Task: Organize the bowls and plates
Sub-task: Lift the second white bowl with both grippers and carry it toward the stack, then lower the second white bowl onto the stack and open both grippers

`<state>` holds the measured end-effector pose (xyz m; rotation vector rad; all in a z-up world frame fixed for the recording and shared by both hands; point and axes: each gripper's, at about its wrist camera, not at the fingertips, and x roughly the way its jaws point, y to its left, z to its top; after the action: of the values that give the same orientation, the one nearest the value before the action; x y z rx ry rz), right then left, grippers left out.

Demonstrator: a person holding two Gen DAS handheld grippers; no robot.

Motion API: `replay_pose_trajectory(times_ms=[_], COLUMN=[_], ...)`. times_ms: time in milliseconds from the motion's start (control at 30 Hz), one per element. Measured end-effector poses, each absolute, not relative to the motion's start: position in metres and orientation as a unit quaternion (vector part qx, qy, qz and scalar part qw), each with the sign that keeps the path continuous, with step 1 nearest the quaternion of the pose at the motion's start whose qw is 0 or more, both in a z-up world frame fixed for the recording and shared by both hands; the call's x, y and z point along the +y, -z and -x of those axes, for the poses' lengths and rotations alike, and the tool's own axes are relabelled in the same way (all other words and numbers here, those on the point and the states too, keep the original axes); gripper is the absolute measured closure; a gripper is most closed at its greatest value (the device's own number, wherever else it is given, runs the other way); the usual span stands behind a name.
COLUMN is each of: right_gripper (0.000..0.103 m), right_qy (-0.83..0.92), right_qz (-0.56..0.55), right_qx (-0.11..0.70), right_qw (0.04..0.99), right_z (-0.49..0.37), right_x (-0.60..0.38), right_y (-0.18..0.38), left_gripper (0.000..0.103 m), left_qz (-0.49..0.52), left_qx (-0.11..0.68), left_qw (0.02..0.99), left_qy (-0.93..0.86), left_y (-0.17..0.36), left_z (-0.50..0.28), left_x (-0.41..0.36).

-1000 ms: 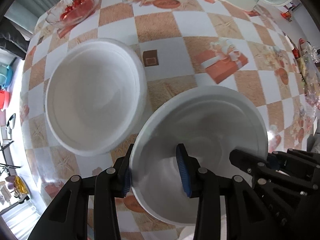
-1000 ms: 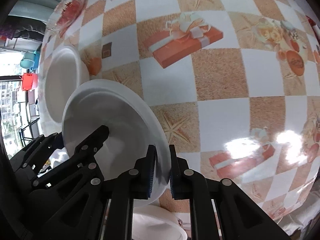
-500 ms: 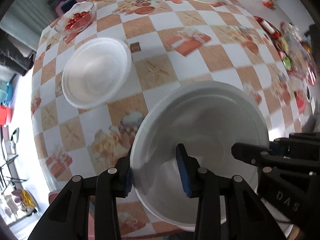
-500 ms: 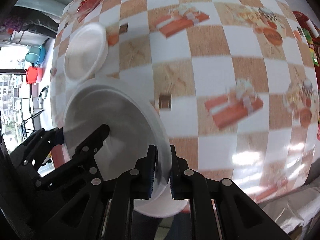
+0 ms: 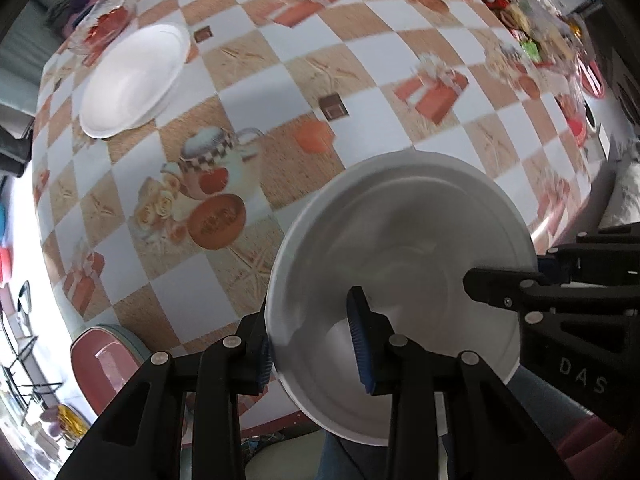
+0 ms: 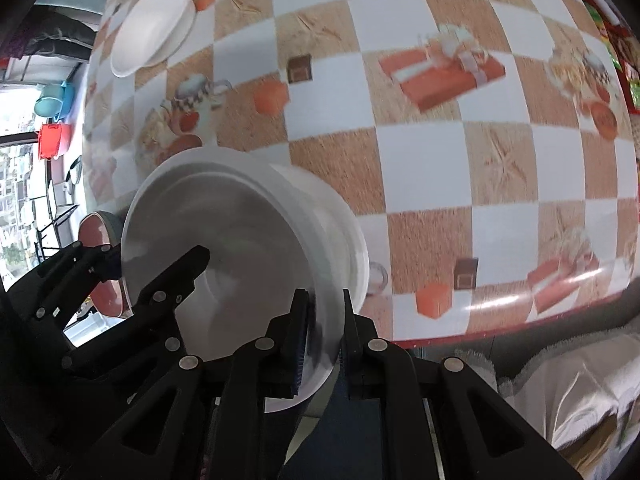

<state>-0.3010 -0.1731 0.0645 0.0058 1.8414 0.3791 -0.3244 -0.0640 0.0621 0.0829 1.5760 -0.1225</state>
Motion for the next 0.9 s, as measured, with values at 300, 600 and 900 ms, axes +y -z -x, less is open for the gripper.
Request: replay_pose_trajectory(times_ms=[300, 600, 900], right_gripper=[0.088, 0.088, 0.003], right_qy=[-0.159, -0.153, -0.131], right_qz=[0.003, 0.005, -0.004], right_qx=[0.796, 0.79, 0.763], right_qw=[0.584, 0.594, 0.633], right_z=[0.306, 0.302, 0.272], right_x=[-0.172, -0.179, -0.195], right_y=[-0.055, -0.058, -0.077], left_gripper=[0.067, 0.023, 0.008], left_qz=[-0.039, -0.033, 0.031], left_qx=[0.717, 0.713, 0.713], left_qw=[0.693, 0.7, 0.7], left_qy=[0.06, 0.037, -0.028], left_y=[-0.052, -0.053, -0.057], left_z=[0.332, 0.338, 0.343], left_x=[-0.066, -0.057, -0.002])
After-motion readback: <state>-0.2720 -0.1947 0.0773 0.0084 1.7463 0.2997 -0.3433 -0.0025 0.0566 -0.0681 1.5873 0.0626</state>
